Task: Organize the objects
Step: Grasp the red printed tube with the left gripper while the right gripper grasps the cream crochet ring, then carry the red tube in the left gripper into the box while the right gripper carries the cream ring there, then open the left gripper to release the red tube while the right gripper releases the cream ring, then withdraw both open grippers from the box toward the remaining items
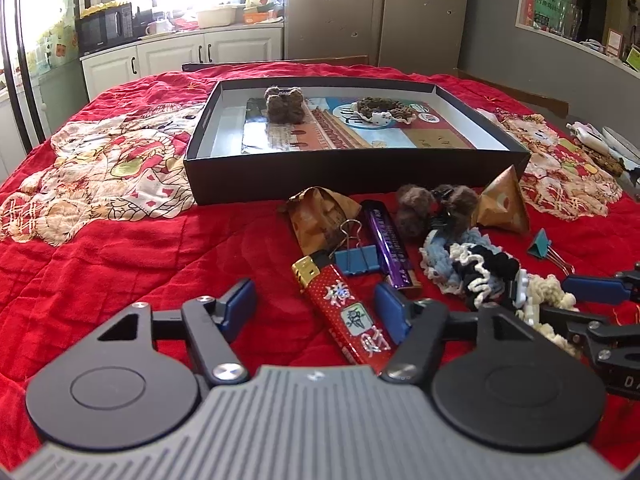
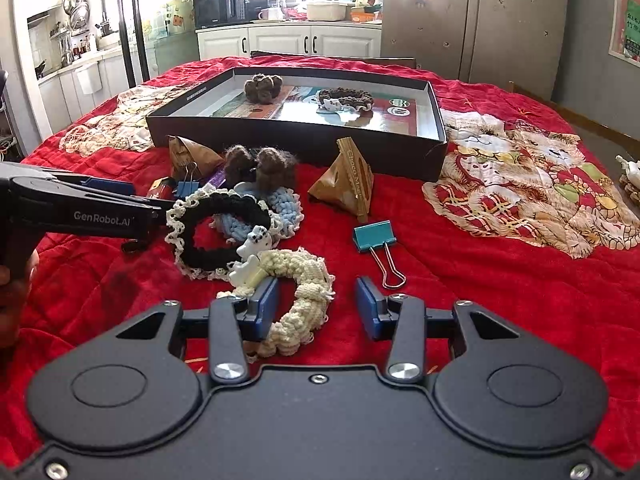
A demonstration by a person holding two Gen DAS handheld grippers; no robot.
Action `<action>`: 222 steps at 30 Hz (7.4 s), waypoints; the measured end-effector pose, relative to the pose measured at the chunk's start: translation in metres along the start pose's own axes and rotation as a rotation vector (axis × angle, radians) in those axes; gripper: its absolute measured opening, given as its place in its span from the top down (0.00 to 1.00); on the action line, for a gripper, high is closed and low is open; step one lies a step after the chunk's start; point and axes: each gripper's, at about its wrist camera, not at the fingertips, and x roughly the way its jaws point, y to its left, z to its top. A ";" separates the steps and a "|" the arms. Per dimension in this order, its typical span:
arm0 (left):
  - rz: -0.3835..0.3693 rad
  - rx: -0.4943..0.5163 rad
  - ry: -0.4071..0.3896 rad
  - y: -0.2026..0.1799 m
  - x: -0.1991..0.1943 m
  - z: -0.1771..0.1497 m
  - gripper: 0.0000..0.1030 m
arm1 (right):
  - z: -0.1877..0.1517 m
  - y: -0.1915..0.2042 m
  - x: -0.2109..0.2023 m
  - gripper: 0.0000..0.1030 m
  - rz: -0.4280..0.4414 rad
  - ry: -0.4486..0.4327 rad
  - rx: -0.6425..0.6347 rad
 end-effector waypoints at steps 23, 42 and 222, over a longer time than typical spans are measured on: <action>-0.033 -0.011 -0.017 0.002 -0.002 0.001 0.66 | -0.002 0.004 0.001 0.75 -0.006 -0.009 -0.033; -0.046 -0.027 -0.037 0.007 -0.017 0.000 0.70 | 0.000 0.000 -0.007 0.87 -0.014 -0.027 -0.004; -0.057 0.064 -0.140 0.029 0.006 0.070 0.01 | 0.073 -0.051 -0.003 0.22 -0.068 -0.127 0.004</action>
